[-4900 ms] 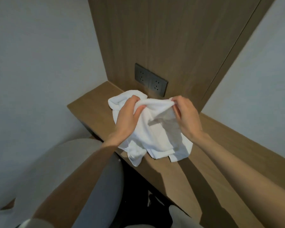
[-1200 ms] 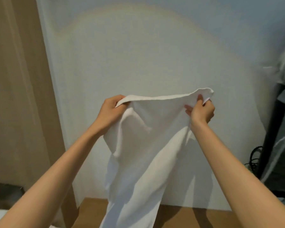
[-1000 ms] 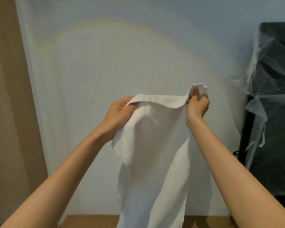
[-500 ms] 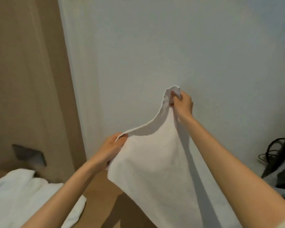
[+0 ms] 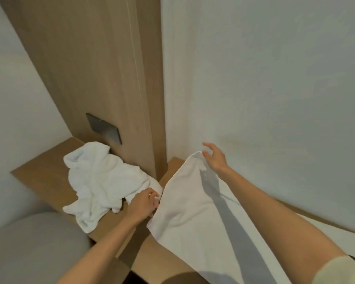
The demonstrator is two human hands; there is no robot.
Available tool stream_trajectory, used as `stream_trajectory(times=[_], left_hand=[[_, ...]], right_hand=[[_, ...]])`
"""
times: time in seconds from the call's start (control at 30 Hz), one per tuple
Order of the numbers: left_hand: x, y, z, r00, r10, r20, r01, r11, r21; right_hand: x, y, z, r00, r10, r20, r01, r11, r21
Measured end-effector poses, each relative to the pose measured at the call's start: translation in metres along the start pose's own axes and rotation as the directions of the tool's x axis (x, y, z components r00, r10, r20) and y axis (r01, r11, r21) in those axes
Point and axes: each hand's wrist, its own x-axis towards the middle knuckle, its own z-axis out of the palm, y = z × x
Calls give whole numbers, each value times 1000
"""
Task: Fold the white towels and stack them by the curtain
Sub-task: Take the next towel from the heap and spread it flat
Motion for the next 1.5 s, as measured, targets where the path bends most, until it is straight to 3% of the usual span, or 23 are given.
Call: stream_trajectory(times=[0.13, 0.27, 0.37, 0.47, 0.57, 0.67, 0.8, 0.97, 1.17, 1.5], left_hand=[[15, -12, 13, 999, 1, 53, -8, 992, 126], [18, -4, 54, 979, 136, 152, -167, 962, 217], [21, 9, 88, 928, 248, 278, -331, 892, 309], [28, 18, 105, 895, 269, 356, -399, 839, 370], [53, 25, 119, 884, 380, 271, -463, 789, 404], [80, 35, 133, 874, 455, 168, -482, 773, 412], [118, 27, 162, 872, 439, 218, -488, 733, 474], [139, 10, 186, 876, 463, 133, -460, 723, 516], [138, -1, 197, 867, 488, 101, -460, 706, 539], [75, -20, 204, 893, 443, 76, -406, 724, 557]], right_hand=[[-8, 23, 17, 990, 53, 133, -46, 998, -52], [-31, 59, 12, 976, 116, 183, -101, 991, -90], [-50, 98, 8, 952, 203, 229, -137, 952, -274], [-72, 134, 8, 916, 294, 274, -154, 886, -438], [-78, 161, 17, 930, 310, 196, -168, 835, -523], [-69, 179, 30, 972, 217, 92, -122, 796, -593], [-54, 201, 59, 981, 192, -19, -161, 763, -626], [-45, 229, 79, 985, 86, -149, -168, 665, -728], [-37, 239, 78, 989, 61, -134, -140, 669, -730], [-97, 246, 61, 1000, -7, 16, 17, 660, -751]])
